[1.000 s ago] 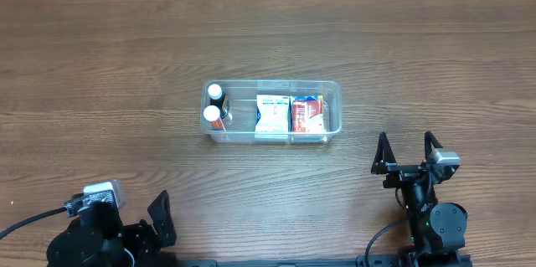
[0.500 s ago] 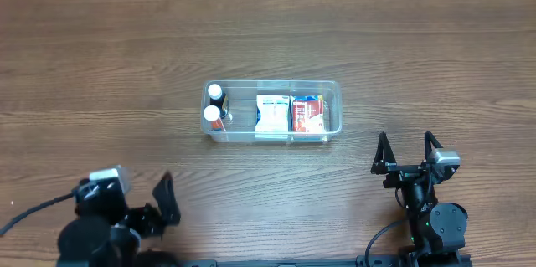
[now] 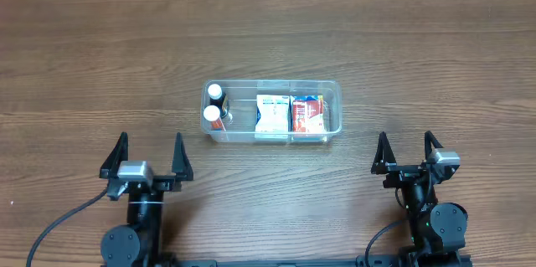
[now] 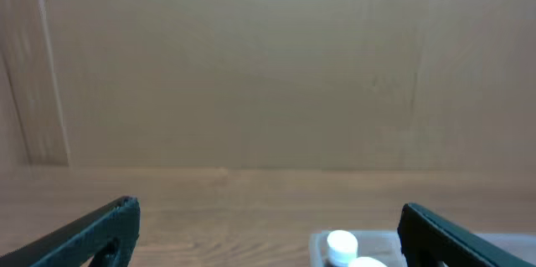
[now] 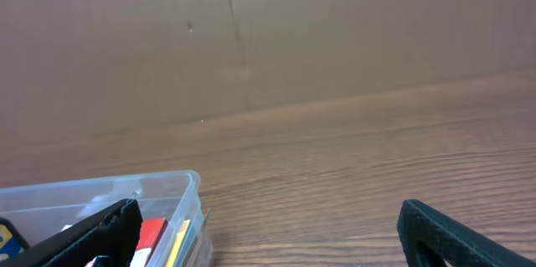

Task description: Pack container

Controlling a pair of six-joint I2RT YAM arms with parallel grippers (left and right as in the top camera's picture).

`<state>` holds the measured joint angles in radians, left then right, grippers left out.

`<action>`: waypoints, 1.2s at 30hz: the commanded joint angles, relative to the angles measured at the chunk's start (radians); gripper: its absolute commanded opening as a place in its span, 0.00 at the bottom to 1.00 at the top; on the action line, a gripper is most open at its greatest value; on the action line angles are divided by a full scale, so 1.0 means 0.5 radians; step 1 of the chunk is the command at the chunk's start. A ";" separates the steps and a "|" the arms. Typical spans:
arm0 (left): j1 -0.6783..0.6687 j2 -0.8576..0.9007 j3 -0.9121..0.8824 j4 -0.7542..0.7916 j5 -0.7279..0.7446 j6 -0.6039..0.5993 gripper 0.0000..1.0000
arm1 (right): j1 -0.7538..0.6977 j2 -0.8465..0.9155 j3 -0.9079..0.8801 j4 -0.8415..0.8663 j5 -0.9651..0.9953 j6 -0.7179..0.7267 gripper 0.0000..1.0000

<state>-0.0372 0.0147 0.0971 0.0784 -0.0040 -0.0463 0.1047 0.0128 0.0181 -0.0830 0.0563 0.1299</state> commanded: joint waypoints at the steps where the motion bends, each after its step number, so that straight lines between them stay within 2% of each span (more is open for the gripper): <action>1: 0.006 -0.022 -0.188 0.161 0.061 0.219 1.00 | 0.002 -0.020 -0.020 0.009 0.005 0.000 1.00; 4: 0.007 -0.022 -0.185 -0.155 0.061 0.204 1.00 | 0.002 -0.020 -0.020 0.009 0.005 0.000 1.00; 6: 0.006 -0.021 -0.185 -0.306 0.061 0.113 1.00 | 0.002 -0.020 -0.020 0.009 0.005 0.000 1.00; 36: 0.008 -0.021 -0.185 -0.310 0.055 0.108 1.00 | 0.002 -0.020 -0.020 0.009 0.005 0.000 1.00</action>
<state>-0.0372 0.0128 0.0078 -0.0757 0.0158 0.0250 0.1047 0.0128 0.0181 -0.0830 0.0563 0.1303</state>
